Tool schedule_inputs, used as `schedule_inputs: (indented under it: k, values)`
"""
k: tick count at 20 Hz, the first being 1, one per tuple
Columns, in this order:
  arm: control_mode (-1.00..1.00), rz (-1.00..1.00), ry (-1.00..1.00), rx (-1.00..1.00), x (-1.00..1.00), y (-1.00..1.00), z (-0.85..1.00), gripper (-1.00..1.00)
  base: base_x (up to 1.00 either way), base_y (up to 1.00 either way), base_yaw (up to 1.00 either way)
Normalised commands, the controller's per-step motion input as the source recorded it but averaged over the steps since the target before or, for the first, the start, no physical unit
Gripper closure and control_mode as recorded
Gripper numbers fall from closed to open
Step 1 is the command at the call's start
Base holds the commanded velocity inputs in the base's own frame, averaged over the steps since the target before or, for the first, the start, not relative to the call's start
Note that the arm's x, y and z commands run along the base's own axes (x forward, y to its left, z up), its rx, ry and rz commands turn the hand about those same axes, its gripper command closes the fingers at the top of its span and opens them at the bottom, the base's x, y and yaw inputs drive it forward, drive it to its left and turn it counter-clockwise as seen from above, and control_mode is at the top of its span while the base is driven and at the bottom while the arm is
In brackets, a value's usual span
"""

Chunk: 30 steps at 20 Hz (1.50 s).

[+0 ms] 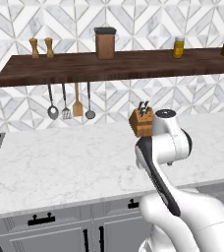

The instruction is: Take a straw from the drawer in front and place it inside the glass cup on the dining counter.

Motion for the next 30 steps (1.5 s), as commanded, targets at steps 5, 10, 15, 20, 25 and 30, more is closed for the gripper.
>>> schedule_inputs:
  k: [5,10,15,20,25,30]
  values:
    - [1.00,0.00,0.00,0.01,-0.13,0.04,-0.13,-1.00,-0.03,0.00,0.00]
    - [1.00,0.00,0.00,0.00,0.00,0.00,0.00,-1.00,-0.06,-0.29,-0.01]
    - [1.00,0.00,0.00,0.00,0.00,0.00,0.00,-1.00,-0.13,-0.53,0.00]
    - [1.00,0.00,0.00,0.00,0.00,0.00,0.00,-1.00,-0.30,-0.50,0.06]
    - [1.00,0.00,0.00,0.00,0.00,0.00,0.00,-1.00,-0.40,-0.24,0.18]
    - [1.00,0.00,0.00,0.00,0.00,0.00,0.00,-1.00,-0.36,-0.10,0.30]
